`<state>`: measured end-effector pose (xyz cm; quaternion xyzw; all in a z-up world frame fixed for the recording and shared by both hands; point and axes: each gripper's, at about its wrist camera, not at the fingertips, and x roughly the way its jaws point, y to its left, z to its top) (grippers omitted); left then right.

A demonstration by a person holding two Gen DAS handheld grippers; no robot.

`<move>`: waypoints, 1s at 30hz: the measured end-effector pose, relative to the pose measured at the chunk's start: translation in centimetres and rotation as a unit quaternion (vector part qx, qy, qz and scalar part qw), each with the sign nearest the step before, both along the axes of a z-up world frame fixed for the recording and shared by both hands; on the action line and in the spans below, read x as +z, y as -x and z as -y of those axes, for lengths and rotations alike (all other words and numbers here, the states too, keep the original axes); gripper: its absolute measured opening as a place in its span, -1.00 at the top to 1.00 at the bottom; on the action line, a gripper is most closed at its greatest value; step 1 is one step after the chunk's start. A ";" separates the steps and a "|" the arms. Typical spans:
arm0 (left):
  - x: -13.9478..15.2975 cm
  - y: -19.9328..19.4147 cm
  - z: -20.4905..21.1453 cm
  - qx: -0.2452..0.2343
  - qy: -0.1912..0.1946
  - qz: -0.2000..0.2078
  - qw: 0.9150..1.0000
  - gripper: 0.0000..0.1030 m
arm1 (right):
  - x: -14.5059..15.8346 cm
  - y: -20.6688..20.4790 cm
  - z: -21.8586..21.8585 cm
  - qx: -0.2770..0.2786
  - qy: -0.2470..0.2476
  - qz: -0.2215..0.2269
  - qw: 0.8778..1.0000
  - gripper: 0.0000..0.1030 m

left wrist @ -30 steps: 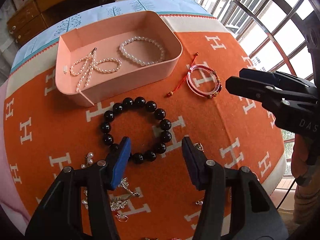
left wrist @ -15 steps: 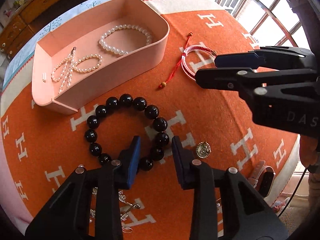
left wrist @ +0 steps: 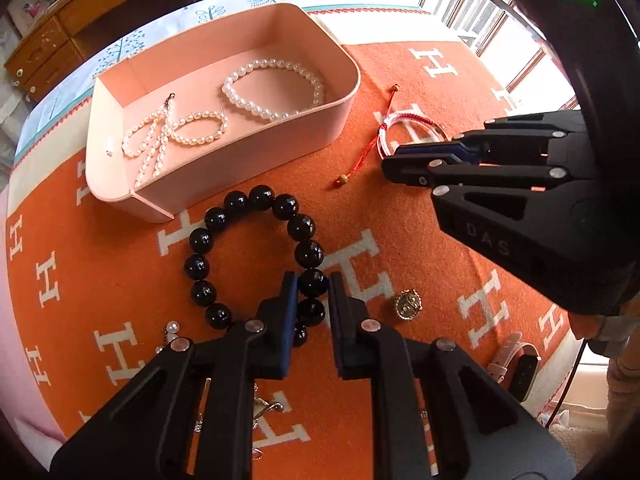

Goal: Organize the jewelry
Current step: 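Grasp the black bead bracelet with the left gripper while the right grasps the red string bracelet, then carry both bracelets over the pink box and open both grippers inside it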

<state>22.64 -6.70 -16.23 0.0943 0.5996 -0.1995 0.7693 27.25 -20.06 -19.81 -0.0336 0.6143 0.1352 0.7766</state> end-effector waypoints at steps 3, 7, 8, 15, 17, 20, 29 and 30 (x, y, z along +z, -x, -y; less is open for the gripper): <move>1.6 0.4 -0.4 0.003 0.009 0.014 1.000 0.76 | 0.0 0.2 -0.2 -0.001 0.005 0.000 1.000 0.88; 4.2 1.0 -1.2 0.009 0.022 0.032 0.999 0.76 | 1.3 0.8 0.8 -0.014 -0.009 0.009 1.000 0.88; 4.9 1.1 -1.4 0.010 0.025 0.038 0.999 0.76 | 1.9 1.1 1.2 -0.018 -0.015 0.013 1.000 0.88; 11.0 1.6 -3.8 0.037 0.060 0.090 0.993 0.76 | 7.7 3.1 1.6 -0.016 -0.042 0.061 0.997 0.88; 12.8 1.7 -4.5 0.044 0.066 0.107 0.991 0.76 | 9.5 3.7 1.4 -0.013 -0.050 0.076 0.996 0.88; 15.2 1.9 -5.2 0.056 0.073 0.128 0.987 0.76 | 12.1 4.9 1.3 -0.010 -0.063 0.099 0.993 0.88; 23.4 0.5 -7.5 0.098 0.086 0.187 0.974 0.76 | 21.7 5.8 0.6 -0.029 -0.108 0.175 0.978 0.88; 24.4 0.1 -7.6 0.101 0.088 0.193 0.972 0.76 | 23.0 5.5 0.6 -0.034 -0.114 0.186 0.975 0.88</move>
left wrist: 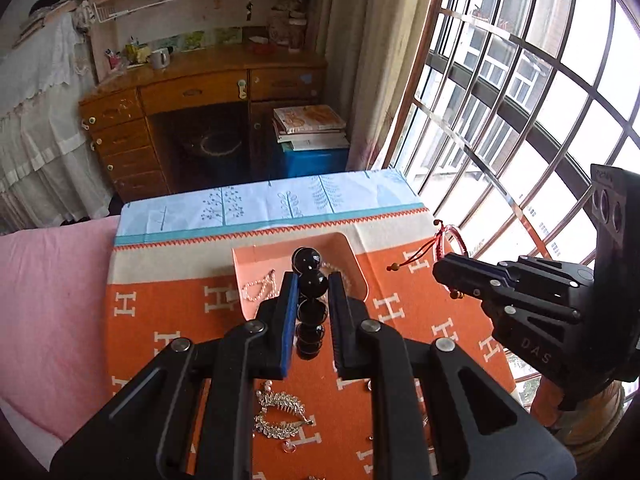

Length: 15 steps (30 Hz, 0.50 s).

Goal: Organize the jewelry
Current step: 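Carry both bracelets over the pink box and open both grippers inside it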

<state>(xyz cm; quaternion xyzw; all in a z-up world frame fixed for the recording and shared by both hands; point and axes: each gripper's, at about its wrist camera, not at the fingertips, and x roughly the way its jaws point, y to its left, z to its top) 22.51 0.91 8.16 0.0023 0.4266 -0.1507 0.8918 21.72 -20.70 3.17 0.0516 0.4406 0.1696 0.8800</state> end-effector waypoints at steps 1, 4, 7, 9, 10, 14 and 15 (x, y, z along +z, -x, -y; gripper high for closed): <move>0.8 -0.3 -0.1 0.004 0.000 0.005 1.000 0.76 | 1.2 -0.2 0.0 -0.006 -0.006 0.011 1.000 0.88; 3.3 -1.4 -0.1 0.013 -0.005 0.018 1.000 0.76 | 4.8 -1.3 0.1 -0.018 -0.022 0.036 0.999 0.88; 4.1 -3.3 0.1 0.020 -0.019 0.018 0.999 0.76 | 7.3 -2.9 -0.2 -0.023 -0.034 0.048 0.998 0.89; 3.5 -4.7 0.3 0.025 -0.029 0.010 0.999 0.76 | 8.2 -4.1 -0.5 -0.028 -0.034 0.049 0.998 0.88; 2.8 -5.5 0.3 0.029 -0.034 0.001 0.999 0.76 | 8.2 -4.8 -0.8 -0.027 -0.032 0.045 0.998 0.89; -1.8 -9.0 0.2 0.038 -0.040 -0.042 0.998 0.76 | 5.5 -8.2 -2.5 -0.024 -0.017 0.004 1.000 0.89; -3.4 -9.8 0.4 0.041 -0.038 -0.053 0.997 0.76 | 4.2 -9.1 -2.9 -0.025 -0.014 -0.010 1.000 0.89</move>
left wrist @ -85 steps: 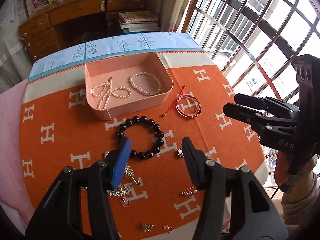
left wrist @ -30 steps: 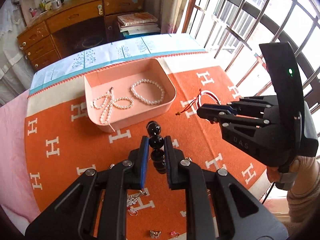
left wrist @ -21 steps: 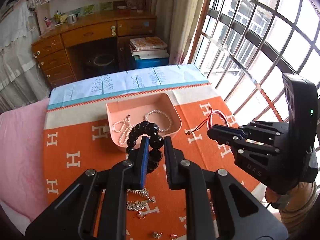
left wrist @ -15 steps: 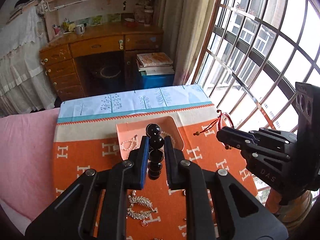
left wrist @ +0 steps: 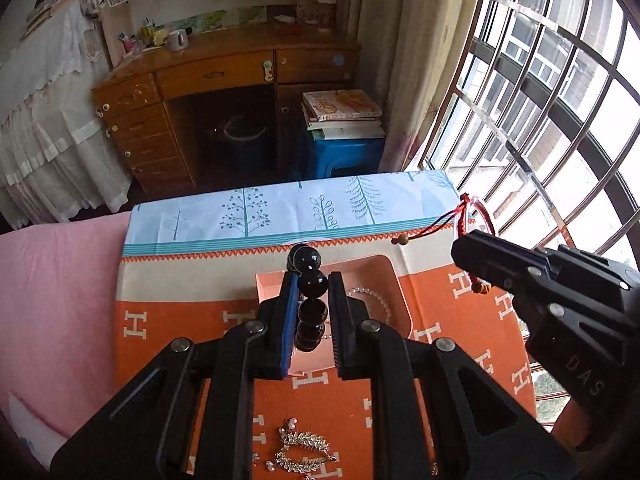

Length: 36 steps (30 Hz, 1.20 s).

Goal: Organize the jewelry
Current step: 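Carry both bracelets over the pink box and open both grippers inside it, then lift both grippers out of the box toward the remaining jewelry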

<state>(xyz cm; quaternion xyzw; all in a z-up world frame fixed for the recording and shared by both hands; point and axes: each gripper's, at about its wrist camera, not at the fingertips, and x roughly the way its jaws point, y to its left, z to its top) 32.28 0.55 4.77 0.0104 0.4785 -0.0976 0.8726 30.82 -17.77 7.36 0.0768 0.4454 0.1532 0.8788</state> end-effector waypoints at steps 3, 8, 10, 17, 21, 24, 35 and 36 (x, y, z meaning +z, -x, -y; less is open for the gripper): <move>-4.6 -1.8 0.0 0.005 0.005 -0.035 0.999 0.76 | -4.5 -2.0 -0.9 0.003 0.002 -0.047 0.999 0.89; -11.0 -3.2 0.5 -0.007 -0.013 -0.077 0.997 0.76 | -11.7 -4.2 -2.5 0.004 0.017 -0.112 0.994 0.89; -12.9 -3.5 0.6 -0.013 -0.021 -0.090 0.996 0.76 | -13.8 -4.6 -2.6 0.004 0.020 -0.127 0.992 0.89; -15.5 -4.1 0.6 -0.022 -0.003 -0.106 0.994 0.43 | -20.2 -7.0 -1.2 -0.011 -0.001 -0.185 0.983 0.78; -15.8 -4.2 0.5 -0.023 0.006 -0.114 0.993 0.26 | -22.3 -7.5 -0.4 -0.011 -0.017 -0.185 0.983 0.68; -16.0 -3.9 0.5 -0.024 0.010 -0.120 0.992 0.21 | -22.6 -7.1 0.0 -0.009 -0.024 -0.180 0.983 0.65; -14.0 -0.6 0.6 -0.041 -0.002 -0.104 0.994 0.21 | -19.5 -3.3 2.2 -0.006 -0.033 -0.155 0.987 0.48; -13.6 -0.1 0.4 -0.041 0.002 -0.103 0.994 0.21 | -19.1 -2.8 2.5 -0.004 -0.034 -0.152 0.988 0.39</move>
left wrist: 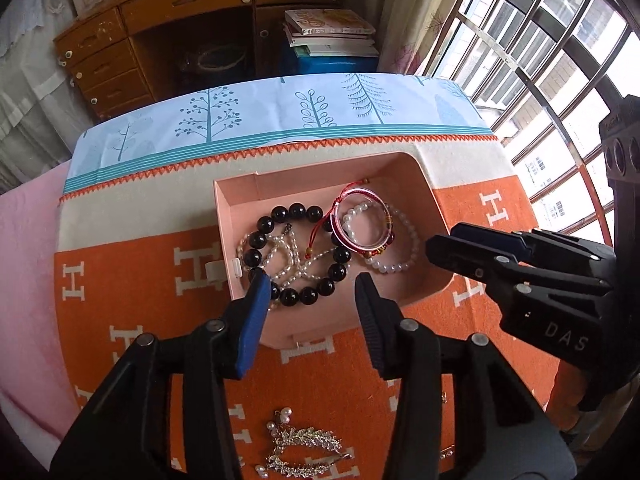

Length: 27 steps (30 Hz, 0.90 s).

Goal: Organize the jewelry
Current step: 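Lift both grippers out of the box toward the remaining jewelry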

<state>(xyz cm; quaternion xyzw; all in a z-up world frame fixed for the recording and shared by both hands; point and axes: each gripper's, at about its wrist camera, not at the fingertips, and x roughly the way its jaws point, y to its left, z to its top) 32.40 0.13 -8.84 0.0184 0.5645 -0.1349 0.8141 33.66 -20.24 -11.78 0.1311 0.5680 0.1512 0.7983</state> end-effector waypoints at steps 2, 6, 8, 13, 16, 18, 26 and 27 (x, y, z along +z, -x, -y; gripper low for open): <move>0.7 1.3 -0.2 -0.003 0.009 0.005 1.000 0.21 | 0.7 1.2 0.5 0.003 -0.003 0.008 1.000 0.31; 2.2 4.5 -0.5 -0.015 0.017 0.025 0.999 0.21 | 1.9 4.3 1.7 0.015 -0.012 0.024 1.000 0.30; 2.9 6.1 -0.7 -0.017 0.023 0.035 0.999 0.21 | 2.3 6.1 2.3 0.022 -0.013 0.031 0.999 0.30; 4.5 9.8 -1.2 -0.018 0.042 0.056 0.997 0.21 | 2.4 10.7 4.2 0.027 -0.017 0.037 0.999 0.29; 5.1 11.7 -1.6 -0.014 0.048 0.069 0.996 0.21 | 2.3 13.7 5.1 0.030 -0.017 0.044 0.998 0.29; 5.4 13.0 -1.8 -0.010 0.060 0.075 0.995 0.21 | 2.0 15.9 5.5 0.031 -0.015 0.049 0.998 0.28; 4.0 17.4 -3.3 0.038 0.079 0.088 0.992 0.21 | 1.9 23.2 6.0 0.018 -0.002 0.053 0.998 0.20; 3.7 17.9 -3.4 0.042 0.075 0.090 0.992 0.21 | 1.8 23.8 6.2 0.011 -0.008 0.046 0.999 0.17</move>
